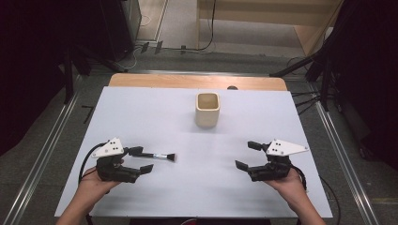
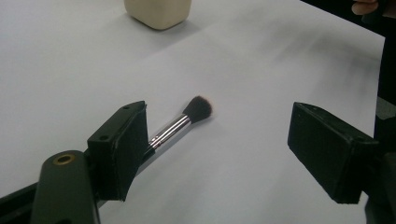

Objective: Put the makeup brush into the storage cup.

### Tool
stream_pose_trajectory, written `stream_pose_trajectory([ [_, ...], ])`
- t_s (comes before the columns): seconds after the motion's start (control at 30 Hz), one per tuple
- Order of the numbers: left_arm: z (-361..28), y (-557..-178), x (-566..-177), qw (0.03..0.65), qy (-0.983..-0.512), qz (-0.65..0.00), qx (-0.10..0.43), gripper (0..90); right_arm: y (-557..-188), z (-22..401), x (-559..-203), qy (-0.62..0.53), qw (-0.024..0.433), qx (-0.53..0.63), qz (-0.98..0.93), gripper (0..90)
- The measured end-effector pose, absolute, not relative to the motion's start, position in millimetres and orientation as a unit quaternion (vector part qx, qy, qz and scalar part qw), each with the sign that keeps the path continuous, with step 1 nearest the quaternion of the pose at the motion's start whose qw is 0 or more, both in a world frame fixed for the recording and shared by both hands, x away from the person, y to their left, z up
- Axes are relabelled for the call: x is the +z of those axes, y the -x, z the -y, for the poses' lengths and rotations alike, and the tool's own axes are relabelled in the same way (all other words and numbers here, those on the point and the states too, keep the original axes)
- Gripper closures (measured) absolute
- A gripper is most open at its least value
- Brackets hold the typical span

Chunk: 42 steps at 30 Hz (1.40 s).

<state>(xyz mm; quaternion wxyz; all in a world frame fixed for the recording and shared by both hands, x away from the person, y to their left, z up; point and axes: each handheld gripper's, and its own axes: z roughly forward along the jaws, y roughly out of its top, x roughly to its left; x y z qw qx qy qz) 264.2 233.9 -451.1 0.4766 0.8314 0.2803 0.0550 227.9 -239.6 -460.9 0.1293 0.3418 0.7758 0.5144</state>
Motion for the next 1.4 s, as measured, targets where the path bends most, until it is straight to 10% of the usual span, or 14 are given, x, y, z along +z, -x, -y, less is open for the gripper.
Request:
stream_pose_trajectory([
  [1.4, -238.2, -267.2, -451.8, 0.477, -0.829, -0.286, 0.055, 20.9, -276.9, 175.5, -449.1, -0.230, 0.088, 0.521, -0.818, 18.5],
])
